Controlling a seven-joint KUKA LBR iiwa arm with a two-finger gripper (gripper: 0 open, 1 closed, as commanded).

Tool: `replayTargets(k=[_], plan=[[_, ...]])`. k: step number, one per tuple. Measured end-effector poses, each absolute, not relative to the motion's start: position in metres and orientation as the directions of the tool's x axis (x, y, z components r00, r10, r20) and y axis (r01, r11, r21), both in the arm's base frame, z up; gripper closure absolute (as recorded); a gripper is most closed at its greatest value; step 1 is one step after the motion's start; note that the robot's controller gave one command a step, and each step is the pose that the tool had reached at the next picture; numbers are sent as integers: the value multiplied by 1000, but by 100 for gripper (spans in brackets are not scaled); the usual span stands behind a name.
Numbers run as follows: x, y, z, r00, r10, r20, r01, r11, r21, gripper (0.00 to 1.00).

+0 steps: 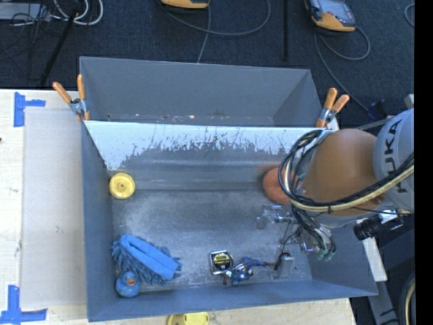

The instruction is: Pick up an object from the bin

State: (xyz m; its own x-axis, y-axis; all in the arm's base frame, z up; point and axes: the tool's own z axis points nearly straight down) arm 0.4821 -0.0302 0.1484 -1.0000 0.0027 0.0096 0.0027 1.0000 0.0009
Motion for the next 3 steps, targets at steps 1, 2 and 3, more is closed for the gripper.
replayTargets(k=[1,2,3], plan=[[484,-30,152,-1000,1,2,1,1000,0,0],[477,-10,97,-995,-105,-2,-105,995,0,0],[473,-2,99,-992,-126,-4,-126,992,0,0]])
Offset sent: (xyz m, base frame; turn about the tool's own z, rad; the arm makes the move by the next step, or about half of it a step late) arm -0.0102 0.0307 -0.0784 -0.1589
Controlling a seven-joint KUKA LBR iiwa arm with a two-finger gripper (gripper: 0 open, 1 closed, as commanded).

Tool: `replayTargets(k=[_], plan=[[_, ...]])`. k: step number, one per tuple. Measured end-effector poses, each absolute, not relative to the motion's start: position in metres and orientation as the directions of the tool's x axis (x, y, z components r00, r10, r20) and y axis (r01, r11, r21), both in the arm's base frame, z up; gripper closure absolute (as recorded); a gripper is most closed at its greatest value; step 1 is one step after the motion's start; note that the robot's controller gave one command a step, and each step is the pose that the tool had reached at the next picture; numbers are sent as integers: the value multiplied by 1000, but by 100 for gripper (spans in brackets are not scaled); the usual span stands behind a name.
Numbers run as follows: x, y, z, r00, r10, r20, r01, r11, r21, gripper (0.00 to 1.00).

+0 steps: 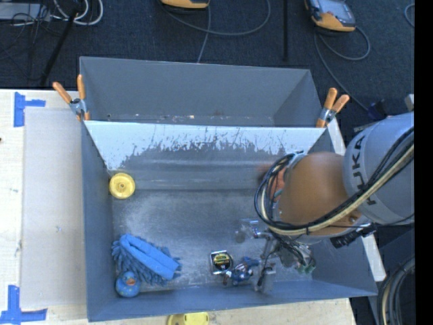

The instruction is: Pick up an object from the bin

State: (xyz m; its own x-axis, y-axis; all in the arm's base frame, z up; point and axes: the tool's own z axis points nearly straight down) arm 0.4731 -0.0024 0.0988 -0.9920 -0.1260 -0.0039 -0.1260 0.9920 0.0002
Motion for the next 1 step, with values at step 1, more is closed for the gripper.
replayTargets(k=[1], plan=[[481,20,111,-997,-75,-1,-75,997,2,0]])
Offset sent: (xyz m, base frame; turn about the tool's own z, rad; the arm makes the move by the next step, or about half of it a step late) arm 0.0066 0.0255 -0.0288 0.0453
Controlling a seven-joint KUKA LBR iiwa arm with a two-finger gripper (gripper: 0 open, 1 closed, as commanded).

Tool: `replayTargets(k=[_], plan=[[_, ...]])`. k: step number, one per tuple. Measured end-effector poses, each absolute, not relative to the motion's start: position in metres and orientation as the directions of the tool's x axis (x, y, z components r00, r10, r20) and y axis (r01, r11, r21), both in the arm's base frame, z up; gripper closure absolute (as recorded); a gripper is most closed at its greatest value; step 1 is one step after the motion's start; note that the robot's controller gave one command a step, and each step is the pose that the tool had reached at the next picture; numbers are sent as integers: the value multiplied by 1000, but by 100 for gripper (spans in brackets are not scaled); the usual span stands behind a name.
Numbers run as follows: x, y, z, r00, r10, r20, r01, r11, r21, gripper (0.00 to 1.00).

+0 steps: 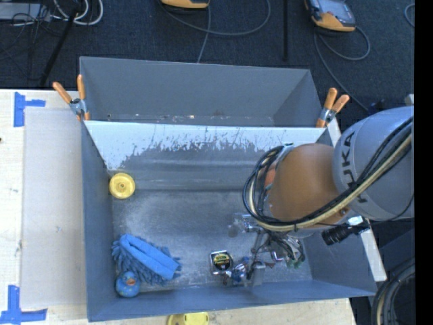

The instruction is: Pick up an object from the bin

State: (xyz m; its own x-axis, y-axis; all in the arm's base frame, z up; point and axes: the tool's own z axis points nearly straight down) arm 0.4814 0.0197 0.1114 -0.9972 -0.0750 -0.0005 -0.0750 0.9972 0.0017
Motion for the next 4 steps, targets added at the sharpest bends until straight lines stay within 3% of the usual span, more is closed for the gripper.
replayTargets(k=[1,2,4], plan=[[483,23,70,-997,-81,-10,-81,997,0,0],[476,14,69,-985,-170,2,-170,985,1,100],[476,14,72,-985,-171,3,-171,985,1,100]])
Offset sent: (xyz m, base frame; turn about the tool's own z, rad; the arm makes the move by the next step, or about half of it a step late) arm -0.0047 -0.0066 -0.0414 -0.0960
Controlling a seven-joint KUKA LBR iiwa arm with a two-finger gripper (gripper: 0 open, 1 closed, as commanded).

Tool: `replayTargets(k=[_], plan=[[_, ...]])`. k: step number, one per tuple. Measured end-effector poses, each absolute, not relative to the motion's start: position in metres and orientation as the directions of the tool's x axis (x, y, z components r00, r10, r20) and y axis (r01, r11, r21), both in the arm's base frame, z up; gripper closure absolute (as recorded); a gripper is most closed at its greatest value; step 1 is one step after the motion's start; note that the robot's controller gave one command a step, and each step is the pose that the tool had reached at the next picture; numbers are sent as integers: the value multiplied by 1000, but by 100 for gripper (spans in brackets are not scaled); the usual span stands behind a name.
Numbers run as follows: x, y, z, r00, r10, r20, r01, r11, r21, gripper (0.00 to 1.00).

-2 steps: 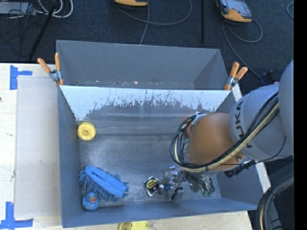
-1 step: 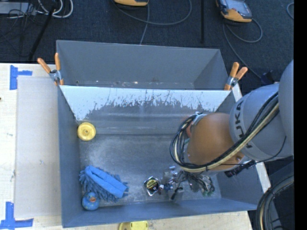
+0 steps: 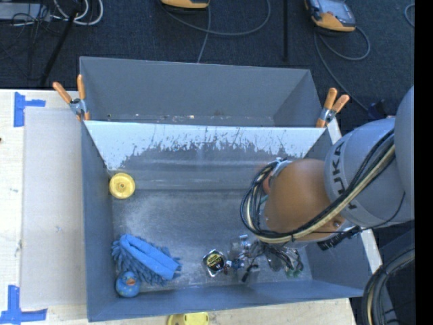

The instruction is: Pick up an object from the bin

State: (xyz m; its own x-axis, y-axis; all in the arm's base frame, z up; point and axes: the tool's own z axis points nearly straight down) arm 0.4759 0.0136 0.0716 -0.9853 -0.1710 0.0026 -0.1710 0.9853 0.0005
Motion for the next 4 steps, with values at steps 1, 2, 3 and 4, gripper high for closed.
replayTargets(k=[1,2,3,4], plan=[[474,14,82,-985,-171,7,-171,985,1,100],[475,14,97,-985,-172,4,-172,985,1,100],[475,14,109,-985,-172,2,-172,985,0,100],[475,14,120,-985,-172,2,-172,985,0,100]])
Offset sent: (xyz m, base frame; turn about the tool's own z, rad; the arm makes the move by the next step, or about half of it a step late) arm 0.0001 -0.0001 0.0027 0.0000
